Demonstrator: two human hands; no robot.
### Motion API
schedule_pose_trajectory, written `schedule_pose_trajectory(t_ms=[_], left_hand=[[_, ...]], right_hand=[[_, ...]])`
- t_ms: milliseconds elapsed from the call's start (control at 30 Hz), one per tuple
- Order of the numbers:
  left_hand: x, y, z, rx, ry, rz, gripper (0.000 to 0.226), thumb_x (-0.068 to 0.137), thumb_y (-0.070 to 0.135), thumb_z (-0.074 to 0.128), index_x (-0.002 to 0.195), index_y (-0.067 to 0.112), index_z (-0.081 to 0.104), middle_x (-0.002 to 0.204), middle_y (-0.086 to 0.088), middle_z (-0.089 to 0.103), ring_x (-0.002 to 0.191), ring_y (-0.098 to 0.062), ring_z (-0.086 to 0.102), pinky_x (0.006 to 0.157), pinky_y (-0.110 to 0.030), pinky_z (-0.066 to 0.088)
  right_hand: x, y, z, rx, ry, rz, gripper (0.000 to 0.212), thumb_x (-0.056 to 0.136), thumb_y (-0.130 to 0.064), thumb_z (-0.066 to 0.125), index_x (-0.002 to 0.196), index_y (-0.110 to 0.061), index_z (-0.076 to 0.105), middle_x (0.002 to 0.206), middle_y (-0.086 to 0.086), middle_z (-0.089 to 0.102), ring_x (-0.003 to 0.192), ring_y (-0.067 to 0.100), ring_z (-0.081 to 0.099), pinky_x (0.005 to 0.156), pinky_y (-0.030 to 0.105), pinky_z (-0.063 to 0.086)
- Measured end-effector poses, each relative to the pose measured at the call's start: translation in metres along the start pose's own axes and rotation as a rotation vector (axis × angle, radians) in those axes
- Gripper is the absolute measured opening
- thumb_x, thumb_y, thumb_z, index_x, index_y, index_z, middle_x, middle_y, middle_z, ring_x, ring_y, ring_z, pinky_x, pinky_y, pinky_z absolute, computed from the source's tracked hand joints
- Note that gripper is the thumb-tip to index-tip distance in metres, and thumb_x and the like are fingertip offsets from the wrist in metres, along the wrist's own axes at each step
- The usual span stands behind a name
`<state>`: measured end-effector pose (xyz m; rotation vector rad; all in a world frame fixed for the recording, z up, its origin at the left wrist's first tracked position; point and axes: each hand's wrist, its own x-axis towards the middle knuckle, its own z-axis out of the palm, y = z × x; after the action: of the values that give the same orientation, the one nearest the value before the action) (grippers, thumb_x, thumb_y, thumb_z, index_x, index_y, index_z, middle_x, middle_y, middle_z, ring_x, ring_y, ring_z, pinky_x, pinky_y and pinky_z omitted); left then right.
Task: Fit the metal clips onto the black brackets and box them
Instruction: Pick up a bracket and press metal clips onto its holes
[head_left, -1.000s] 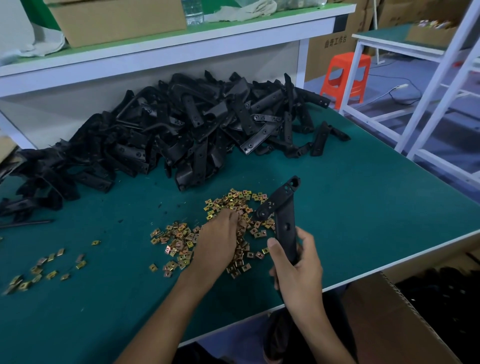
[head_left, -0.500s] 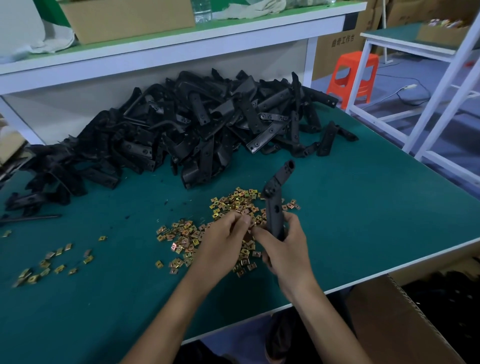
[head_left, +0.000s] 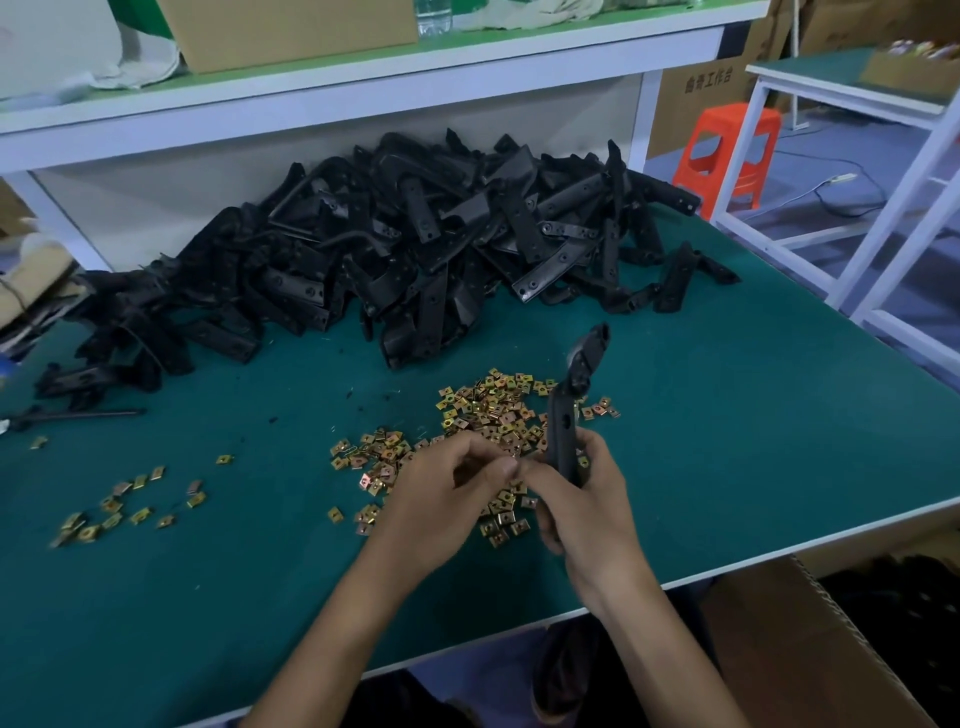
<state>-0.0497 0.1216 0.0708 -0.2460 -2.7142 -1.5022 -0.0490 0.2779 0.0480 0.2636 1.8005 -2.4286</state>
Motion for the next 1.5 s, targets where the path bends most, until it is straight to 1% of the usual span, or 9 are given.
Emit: schedule_pose_trajectory(t_ms=[133,200,267,333,467,567,833,967,1500], left_hand=[[-0.001,0.002,-0.005,-0.249,0.117,-0.132,0.004,0.083,0.035,0.071,0.082,0.031,0.072,0.078,0.004,0.073,0.070,-0.006,0.066,0.065,-0.025,0.055],[-0.002,0.002,-0.010,-0.370,0.198,-0.187,0.017,0.072,0.043,0.072,0.079,0.027,0.073,0.074,-0.003,0.073,0.066,-0.014,0.068,0.067,-0.031,0.059],[-0.002,0.001,-0.016,-0.455,0.236,-0.204,0.006,0.079,0.030,0.074,0.077,0.025,0.075,0.073,-0.004,0.074,0.064,-0.015,0.069,0.065,-0.028,0.060],[-0.002,0.000,-0.023,-0.513,0.254,-0.222,0.018,0.091,0.012,0.070,0.079,0.023,0.077,0.075,-0.004,0.075,0.065,-0.014,0.068,0.063,-0.024,0.058],[-0.006,0.005,-0.032,-0.591,0.249,-0.246,0.022,0.096,0.009,0.066,0.087,0.024,0.080,0.082,-0.007,0.076,0.068,-0.014,0.069,0.065,-0.022,0.057],[-0.009,0.008,-0.034,-0.657,0.233,-0.263,0.021,0.094,0.007,0.066,0.088,0.021,0.081,0.087,-0.010,0.077,0.072,-0.016,0.069,0.067,-0.023,0.057],[-0.012,0.010,-0.031,-0.603,0.226,-0.296,0.017,0.092,0.010,0.070,0.087,0.022,0.080,0.085,-0.007,0.077,0.071,-0.013,0.068,0.064,-0.021,0.055],[-0.011,0.008,-0.029,-0.573,0.226,-0.307,0.015,0.091,0.014,0.072,0.086,0.026,0.080,0.083,-0.003,0.076,0.071,-0.010,0.066,0.062,-0.019,0.053],[-0.017,0.008,-0.012,-0.467,0.290,-0.322,0.004,0.088,0.019,0.076,0.086,0.018,0.079,0.079,-0.002,0.075,0.068,-0.011,0.064,0.057,-0.026,0.055]], right_hand=[[-0.004,0.009,-0.001,-0.183,-0.013,-0.073,0.033,0.082,-0.019,0.079,0.094,-0.042,0.058,0.066,-0.006,0.059,0.047,0.012,0.046,0.040,0.022,0.038],[-0.005,0.016,-0.007,-0.335,0.013,-0.133,0.035,0.081,-0.029,0.081,0.095,-0.048,0.056,0.071,-0.009,0.063,0.054,0.010,0.052,0.049,0.026,0.045],[-0.005,0.022,-0.013,-0.453,0.033,-0.170,0.036,0.081,-0.038,0.082,0.098,-0.052,0.053,0.079,-0.013,0.068,0.058,0.006,0.056,0.055,0.030,0.050],[-0.006,0.028,-0.016,-0.517,0.052,-0.192,0.037,0.081,-0.043,0.081,0.100,-0.055,0.051,0.083,-0.018,0.070,0.061,0.006,0.061,0.058,0.030,0.053],[-0.009,0.035,-0.018,-0.568,0.070,-0.274,0.040,0.080,-0.048,0.079,0.109,-0.048,0.052,0.093,-0.027,0.069,0.079,-0.001,0.067,0.060,0.012,0.048],[-0.010,0.039,-0.019,-0.598,0.084,-0.297,0.044,0.079,-0.051,0.078,0.113,-0.045,0.052,0.095,-0.030,0.068,0.083,-0.003,0.065,0.061,0.009,0.045],[-0.010,0.041,-0.020,-0.683,0.067,-0.317,0.061,0.083,-0.039,0.081,0.137,-0.035,0.053,0.103,-0.021,0.071,0.091,-0.001,0.065,0.070,0.010,0.048],[-0.011,0.041,-0.019,-0.700,0.056,-0.337,0.068,0.084,-0.036,0.080,0.145,-0.036,0.050,0.111,-0.020,0.072,0.101,0.001,0.067,0.082,0.023,0.054],[-0.015,0.041,-0.012,-0.820,0.147,-0.408,0.071,0.086,-0.035,0.079,0.149,-0.040,0.046,0.099,-0.006,0.077,0.089,0.017,0.072,0.075,0.033,0.057]])
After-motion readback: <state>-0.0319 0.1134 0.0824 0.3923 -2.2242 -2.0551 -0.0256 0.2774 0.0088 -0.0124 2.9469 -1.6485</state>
